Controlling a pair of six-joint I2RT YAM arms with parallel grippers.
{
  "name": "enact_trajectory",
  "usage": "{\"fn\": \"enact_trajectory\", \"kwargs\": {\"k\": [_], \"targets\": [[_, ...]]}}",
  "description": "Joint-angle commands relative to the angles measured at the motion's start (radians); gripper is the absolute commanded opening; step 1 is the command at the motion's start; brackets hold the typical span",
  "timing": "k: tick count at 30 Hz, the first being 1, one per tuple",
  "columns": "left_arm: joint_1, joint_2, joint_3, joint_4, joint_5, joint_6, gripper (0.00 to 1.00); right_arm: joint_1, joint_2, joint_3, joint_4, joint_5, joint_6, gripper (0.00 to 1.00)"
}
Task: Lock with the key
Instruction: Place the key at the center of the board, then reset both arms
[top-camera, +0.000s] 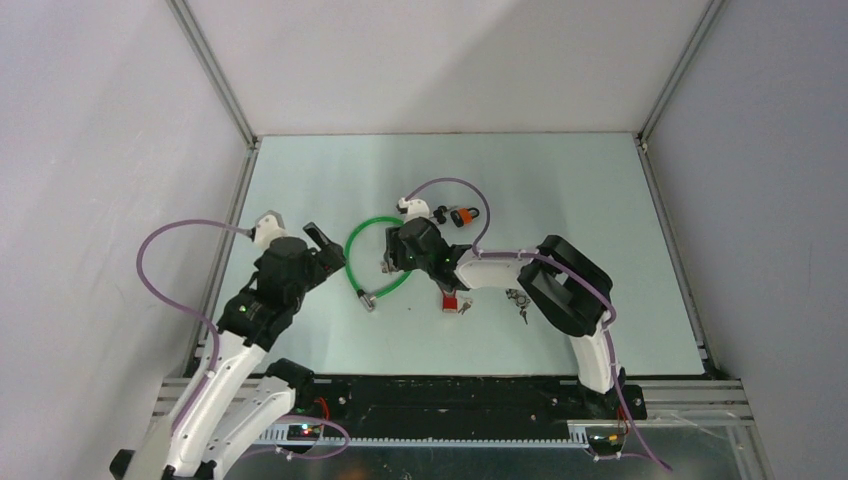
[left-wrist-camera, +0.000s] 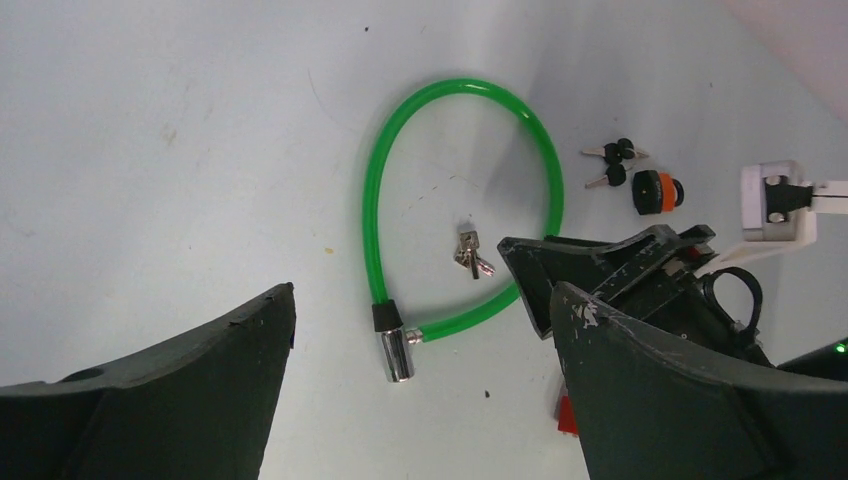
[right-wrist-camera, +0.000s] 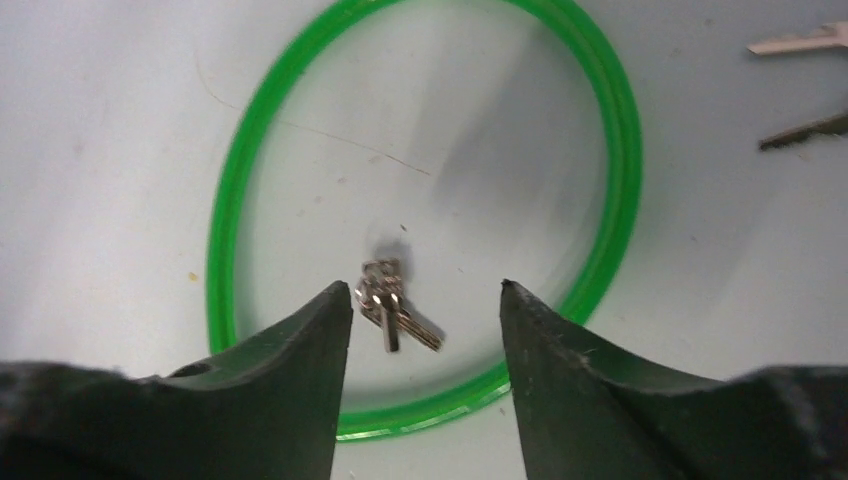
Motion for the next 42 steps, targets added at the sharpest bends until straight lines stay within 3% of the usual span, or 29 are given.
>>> {"fn": "enact_trajectory", "kwargs": {"k": [1, 3, 6, 8, 15, 21, 26, 33, 42], "targets": [[0.005, -0.007, 0.086, -0.066, 0.003, 0.109, 1.0, -0.018, -0.132, 0.039, -0.123, 0.074, 0.001, 0.62], [0.005, -0.026, 0.106, -0.075, -0.01, 0.126, 1.0, -0.042, -0.216, 0.019, -0.183, 0.101, -0.001, 0.69], [0.005, -0.075, 0.129, -0.088, -0.035, 0.151, 1.0, -0.075, -0.358, -0.067, -0.268, 0.163, -0.01, 0.96], [0.005, -0.107, 0.14, -0.097, -0.046, 0.168, 1.0, -0.116, -0.474, -0.112, -0.348, 0.18, 0.008, 0.99], [0.005, -0.199, 0.17, -0.114, -0.073, 0.215, 1.0, -0.233, -0.949, -0.251, -0.586, 0.377, 0.007, 0.99], [0.005, -0.247, 0.199, -0.127, -0.092, 0.23, 1.0, -0.282, -1.313, -0.328, -0.728, 0.7, -0.033, 0.99], [0.004, -0.272, 0.202, -0.126, -0.087, 0.221, 1.0, -0.291, -1.588, -0.367, -0.809, 0.865, -0.043, 1.0], [0.004, -0.283, 0.203, -0.128, -0.08, 0.217, 1.0, -0.291, -1.822, -0.367, -0.899, 0.976, -0.034, 0.99], [0.005, -0.29, 0.206, -0.127, -0.076, 0.217, 1.0, -0.291, -1.883, -0.367, -0.943, 0.992, -0.018, 1.0]]}}
